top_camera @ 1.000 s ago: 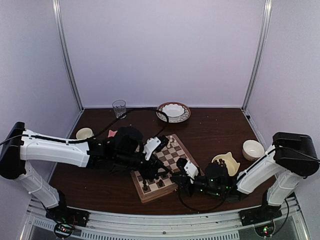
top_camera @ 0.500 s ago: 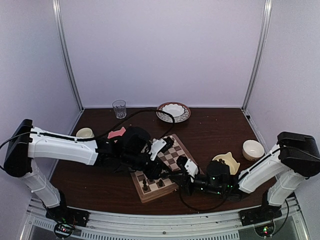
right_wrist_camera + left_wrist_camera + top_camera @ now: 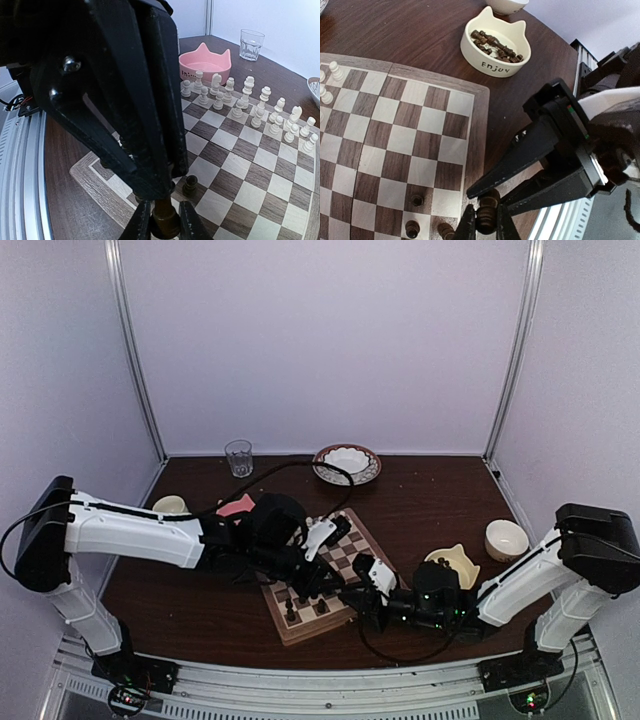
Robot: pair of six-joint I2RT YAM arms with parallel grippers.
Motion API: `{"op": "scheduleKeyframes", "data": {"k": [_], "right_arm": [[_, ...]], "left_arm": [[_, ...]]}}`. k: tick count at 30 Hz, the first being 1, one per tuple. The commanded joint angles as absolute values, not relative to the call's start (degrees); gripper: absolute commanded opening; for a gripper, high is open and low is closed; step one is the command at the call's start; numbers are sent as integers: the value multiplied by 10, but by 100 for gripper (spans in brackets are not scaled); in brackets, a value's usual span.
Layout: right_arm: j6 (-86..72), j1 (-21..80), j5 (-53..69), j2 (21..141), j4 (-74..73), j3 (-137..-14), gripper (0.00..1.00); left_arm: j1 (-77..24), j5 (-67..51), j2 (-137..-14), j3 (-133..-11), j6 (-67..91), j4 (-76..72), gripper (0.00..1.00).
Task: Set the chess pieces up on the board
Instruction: Pass from the right arm to the left, then place the king at e8.
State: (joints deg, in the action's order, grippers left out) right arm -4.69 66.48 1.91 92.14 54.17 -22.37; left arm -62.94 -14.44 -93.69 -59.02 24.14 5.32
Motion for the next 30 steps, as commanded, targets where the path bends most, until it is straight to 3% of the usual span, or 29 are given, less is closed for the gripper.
{"op": "scheduleKeyframes", "data": {"k": [1,4,8,10,14,19,25,30], "right_arm": [[-51,663,17,907,547,-232,19],[-52,663,13,902,541,-231,24],[-58,663,5,877,514,-231,51],[-61,664,4,853,457,-242,58],[-55,662,4,790,285,-280,60],[-67,649,-35,707,185,-280,65],[-171,568,-103,633,75,-300,68],[-220,501,-129,640,-15,-354,70]], "left_arm": [[-628,-166,-945,-614,238,59,0],[-628,-163,-945,-621,233,67,0],[-628,-145,-954,-642,221,102,0],[-628,-138,-960,-650,215,114,0],[-628,-121,-974,-671,200,136,0],[-629,-110,-992,-691,186,148,0],[-634,-98,-1019,-729,169,178,0],[-642,-82,-1031,-733,156,182,0]]}}
